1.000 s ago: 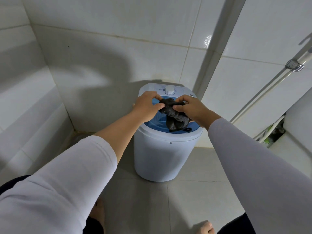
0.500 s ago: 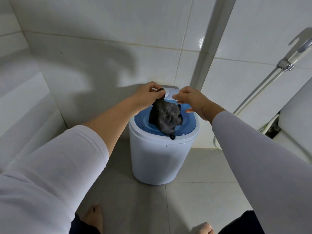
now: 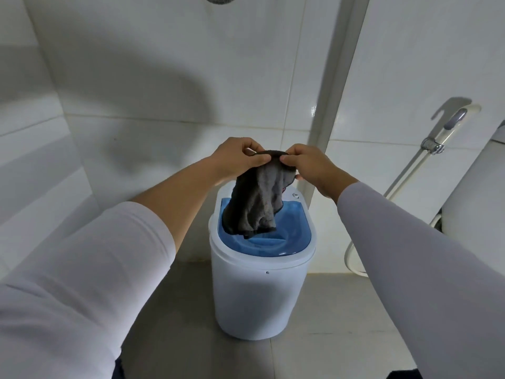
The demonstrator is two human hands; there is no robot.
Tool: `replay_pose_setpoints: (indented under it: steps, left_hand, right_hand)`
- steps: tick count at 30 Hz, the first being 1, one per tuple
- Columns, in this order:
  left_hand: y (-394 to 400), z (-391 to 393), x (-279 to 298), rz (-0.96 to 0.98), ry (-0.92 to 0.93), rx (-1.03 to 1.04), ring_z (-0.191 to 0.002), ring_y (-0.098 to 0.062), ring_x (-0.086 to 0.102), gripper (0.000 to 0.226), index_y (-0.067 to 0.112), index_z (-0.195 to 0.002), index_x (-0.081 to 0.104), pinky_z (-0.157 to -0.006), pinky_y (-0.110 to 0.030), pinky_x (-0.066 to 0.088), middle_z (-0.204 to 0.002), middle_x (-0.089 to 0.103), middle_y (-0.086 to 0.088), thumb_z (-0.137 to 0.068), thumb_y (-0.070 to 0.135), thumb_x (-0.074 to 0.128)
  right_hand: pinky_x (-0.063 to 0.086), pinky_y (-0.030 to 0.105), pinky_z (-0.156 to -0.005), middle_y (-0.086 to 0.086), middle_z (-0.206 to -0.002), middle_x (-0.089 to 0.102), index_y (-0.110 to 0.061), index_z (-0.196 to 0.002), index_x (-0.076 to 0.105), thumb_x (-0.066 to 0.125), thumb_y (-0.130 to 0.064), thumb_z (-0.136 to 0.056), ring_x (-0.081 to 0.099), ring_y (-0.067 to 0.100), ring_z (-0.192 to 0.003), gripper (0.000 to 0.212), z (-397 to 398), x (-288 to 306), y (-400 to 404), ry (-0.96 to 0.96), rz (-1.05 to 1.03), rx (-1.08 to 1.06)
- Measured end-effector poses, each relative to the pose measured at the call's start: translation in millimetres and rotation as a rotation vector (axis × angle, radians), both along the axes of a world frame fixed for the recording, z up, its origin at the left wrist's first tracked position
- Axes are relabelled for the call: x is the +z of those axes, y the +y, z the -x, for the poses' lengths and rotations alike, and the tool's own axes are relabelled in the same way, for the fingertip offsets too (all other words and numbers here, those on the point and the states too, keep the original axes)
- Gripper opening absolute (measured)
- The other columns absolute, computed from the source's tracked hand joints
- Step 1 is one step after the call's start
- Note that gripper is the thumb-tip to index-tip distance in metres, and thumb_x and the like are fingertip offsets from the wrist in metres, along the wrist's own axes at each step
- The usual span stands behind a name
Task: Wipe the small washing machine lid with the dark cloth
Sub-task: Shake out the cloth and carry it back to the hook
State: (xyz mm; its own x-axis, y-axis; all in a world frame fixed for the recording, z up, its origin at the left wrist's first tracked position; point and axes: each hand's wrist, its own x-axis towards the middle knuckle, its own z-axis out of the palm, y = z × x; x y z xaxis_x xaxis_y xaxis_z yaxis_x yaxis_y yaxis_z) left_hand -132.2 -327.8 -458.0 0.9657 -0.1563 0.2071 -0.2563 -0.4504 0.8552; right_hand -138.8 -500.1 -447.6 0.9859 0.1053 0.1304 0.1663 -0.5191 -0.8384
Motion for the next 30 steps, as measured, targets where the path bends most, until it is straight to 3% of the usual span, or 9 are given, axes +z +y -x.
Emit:
replay_pose_setpoints:
  steps: [3,5,7,11,13,16,19,25,30]
  left_hand:
    - [5,-5,7,-0.199,0.021,0.008,-0.088,-0.014,0.061,0.024,0.023,-0.094,0.069,-0.079,-0.025,0.047,-0.089,0.066,0.005,-0.084,0.044,0.067]
    - [8,-8,9,-0.269,0.057,0.023,-0.095,-0.016,0.061,0.028,0.023,-0.095,0.070,-0.085,-0.029,0.049,-0.097,0.067,0.003,-0.085,0.048,0.063]
    - [10,-14,9,-0.318,0.073,0.028,-0.098,-0.017,0.060,0.024,0.023,-0.097,0.068,-0.079,-0.025,0.046,-0.102,0.065,0.002,-0.088,0.044,0.060]
    - [7,-34,7,-0.271,0.032,0.070,-0.098,-0.018,0.057,0.017,0.024,-0.095,0.064,-0.079,-0.026,0.039,-0.104,0.062,-0.001,-0.092,0.039,0.057]
    - [-2,-47,6,-0.203,0.008,0.112,-0.090,-0.019,0.056,0.015,0.024,-0.091,0.063,-0.072,-0.025,0.040,-0.099,0.063,-0.002,-0.092,0.037,0.056]
    - [-14,-72,4,-0.170,-0.031,0.167,-0.089,-0.018,0.054,0.011,0.027,-0.089,0.062,-0.075,-0.024,0.038,-0.098,0.062,0.001,-0.092,0.036,0.056]
    - [-27,-100,1,-0.151,-0.060,0.191,-0.090,-0.016,0.054,0.012,0.025,-0.093,0.065,-0.078,-0.023,0.037,-0.098,0.063,0.003,-0.092,0.033,0.056]
    - [-40,-162,2,-0.105,-0.003,0.183,-0.088,-0.014,0.055,0.019,0.021,-0.102,0.068,-0.076,-0.023,0.039,-0.093,0.061,0.003,-0.092,0.032,0.057]
    - [-44,-182,29,-0.081,0.095,0.167,-0.090,-0.016,0.054,0.022,0.016,-0.104,0.068,-0.078,-0.024,0.038,-0.095,0.060,0.003,-0.091,0.033,0.060]
  right_hand:
    - [0.037,0.021,-0.063,-0.004,-0.075,0.050,-0.013,-0.087,0.054,0.050,-0.018,-0.093,0.045,0.009,-0.070,0.008,-9,10,2,-0.067,0.044,-0.034]
    - [0.035,0.020,-0.060,-0.004,-0.078,0.048,-0.013,-0.096,0.053,0.046,-0.017,-0.094,0.045,0.011,-0.074,0.008,-18,12,3,-0.101,0.060,-0.074]
    - [0.036,0.020,-0.060,0.000,-0.088,0.050,-0.012,-0.106,0.052,0.042,-0.015,-0.096,0.046,0.015,-0.080,0.015,-27,12,0,-0.119,0.051,-0.111]
    - [0.041,0.024,-0.060,0.002,-0.080,0.052,-0.020,-0.118,0.051,0.038,-0.005,-0.094,0.049,0.016,-0.071,0.032,-43,10,-10,-0.089,0.006,-0.062]
    - [0.046,0.026,-0.071,0.002,-0.092,0.056,-0.022,-0.123,0.055,0.039,-0.004,-0.092,0.054,0.017,-0.082,0.040,-52,10,-13,-0.064,0.011,-0.039]
    - [0.047,0.025,-0.086,-0.003,-0.115,0.055,-0.022,-0.121,0.063,0.047,-0.009,-0.088,0.053,0.015,-0.104,0.038,-69,9,-15,-0.026,0.000,-0.014]
    - [0.044,0.017,-0.068,-0.003,-0.104,0.061,-0.016,-0.113,0.068,0.057,-0.016,-0.087,0.056,0.008,-0.088,0.029,-91,5,-16,0.007,-0.035,0.023]
    - [0.044,0.009,-0.056,0.002,-0.086,0.062,-0.009,-0.105,0.069,0.063,-0.027,-0.088,0.053,0.004,-0.065,0.025,-152,5,-21,-0.026,0.066,0.014]
    - [0.038,0.018,-0.056,-0.004,-0.069,0.055,-0.007,-0.102,0.069,0.063,-0.022,-0.087,0.047,0.010,-0.060,0.022,-173,39,-25,0.056,0.078,-0.009]
